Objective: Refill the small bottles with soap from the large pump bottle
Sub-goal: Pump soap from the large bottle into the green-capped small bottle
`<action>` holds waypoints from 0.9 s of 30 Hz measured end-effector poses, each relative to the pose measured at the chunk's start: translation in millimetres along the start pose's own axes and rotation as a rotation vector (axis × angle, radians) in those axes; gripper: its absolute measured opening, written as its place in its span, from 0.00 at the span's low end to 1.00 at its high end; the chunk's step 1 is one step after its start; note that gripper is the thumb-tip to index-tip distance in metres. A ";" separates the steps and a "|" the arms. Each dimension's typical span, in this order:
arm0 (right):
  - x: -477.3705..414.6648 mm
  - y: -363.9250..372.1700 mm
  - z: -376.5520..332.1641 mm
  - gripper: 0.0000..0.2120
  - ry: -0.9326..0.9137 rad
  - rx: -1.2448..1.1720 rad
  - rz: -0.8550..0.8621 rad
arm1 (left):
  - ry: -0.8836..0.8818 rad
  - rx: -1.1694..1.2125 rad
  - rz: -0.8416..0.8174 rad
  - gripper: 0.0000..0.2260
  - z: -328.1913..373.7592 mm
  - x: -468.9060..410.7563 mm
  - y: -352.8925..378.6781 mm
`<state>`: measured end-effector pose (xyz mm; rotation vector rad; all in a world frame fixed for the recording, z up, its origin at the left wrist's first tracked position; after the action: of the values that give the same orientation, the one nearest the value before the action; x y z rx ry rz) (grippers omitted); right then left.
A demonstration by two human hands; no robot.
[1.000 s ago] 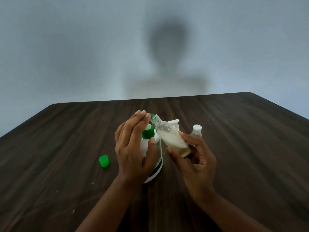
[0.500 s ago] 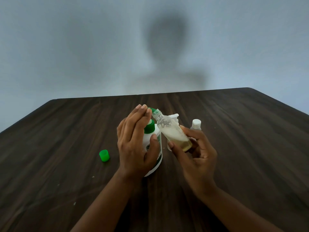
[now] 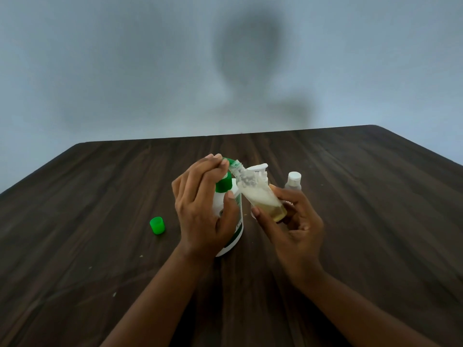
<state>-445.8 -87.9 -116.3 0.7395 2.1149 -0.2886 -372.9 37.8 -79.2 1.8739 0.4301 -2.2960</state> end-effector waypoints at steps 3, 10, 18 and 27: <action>-4.3 1.2 1.3 0.13 -0.025 -0.001 0.013 | -0.006 -0.025 -0.038 0.16 -1.5 -2.2 -1.8; -4.9 1.0 5.7 0.14 -0.009 0.005 0.006 | -0.008 -0.042 -0.051 0.14 -1.7 -4.8 -1.3; -3.2 -1.6 6.2 0.15 0.003 -0.001 0.008 | 0.009 -0.035 -0.033 0.14 0.9 -1.9 0.0; -6.0 0.2 4.8 0.15 -0.025 0.029 -0.002 | 0.027 -0.050 -0.028 0.13 0.1 -5.9 -1.9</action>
<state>-439.8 -92.3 -114.4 0.7474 2.0921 -0.3284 -372.3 39.2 -73.2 1.8892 0.5158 -2.2577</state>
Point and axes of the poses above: each hand's wrist, its own x-axis away from the middle knuckle, its own y-axis out of the palm, z = x × y, the point moved 1 cm from there along -x, towards the middle knuckle, and after that the axes turned 5 degrees about x, right-handed, at the moved point
